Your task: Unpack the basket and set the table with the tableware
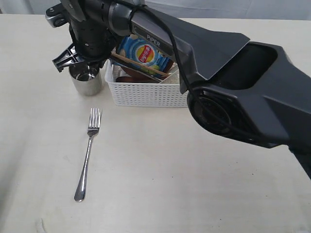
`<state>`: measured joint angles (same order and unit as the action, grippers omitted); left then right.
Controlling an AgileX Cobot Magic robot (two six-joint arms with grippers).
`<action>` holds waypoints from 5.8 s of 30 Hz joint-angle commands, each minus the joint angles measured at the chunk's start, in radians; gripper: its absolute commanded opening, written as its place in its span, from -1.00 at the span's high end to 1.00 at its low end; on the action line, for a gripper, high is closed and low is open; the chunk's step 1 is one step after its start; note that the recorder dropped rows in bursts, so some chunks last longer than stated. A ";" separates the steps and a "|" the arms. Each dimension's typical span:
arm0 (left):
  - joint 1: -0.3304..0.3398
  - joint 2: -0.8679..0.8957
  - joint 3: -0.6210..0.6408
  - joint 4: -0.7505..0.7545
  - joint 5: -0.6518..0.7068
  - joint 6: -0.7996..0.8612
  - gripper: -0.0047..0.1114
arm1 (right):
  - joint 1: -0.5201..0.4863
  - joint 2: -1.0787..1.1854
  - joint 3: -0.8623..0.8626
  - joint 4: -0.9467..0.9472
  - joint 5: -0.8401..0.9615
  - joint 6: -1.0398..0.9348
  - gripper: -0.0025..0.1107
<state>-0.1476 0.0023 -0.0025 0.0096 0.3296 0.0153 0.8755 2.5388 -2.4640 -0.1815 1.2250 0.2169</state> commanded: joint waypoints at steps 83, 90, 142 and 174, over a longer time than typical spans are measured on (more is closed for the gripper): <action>-0.006 -0.002 0.002 -0.002 -0.008 -0.004 0.92 | -0.056 -0.287 0.617 -0.163 -0.273 -0.155 0.39; -0.006 -0.002 0.002 -0.002 -0.008 -0.004 0.92 | -0.056 -0.287 0.617 -0.219 -0.274 -0.128 0.97; -0.006 -0.002 0.002 -0.002 -0.008 -0.004 0.92 | -0.056 -0.327 0.617 -0.263 -0.319 -0.157 0.96; -0.006 -0.002 0.002 -0.002 -0.008 -0.004 0.92 | -0.175 -0.360 0.617 -0.259 -0.282 -0.435 -0.05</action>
<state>-0.1476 0.0023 -0.0025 0.0096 0.3296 0.0153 0.7037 2.1764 -1.8471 -0.3973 0.9618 -0.2454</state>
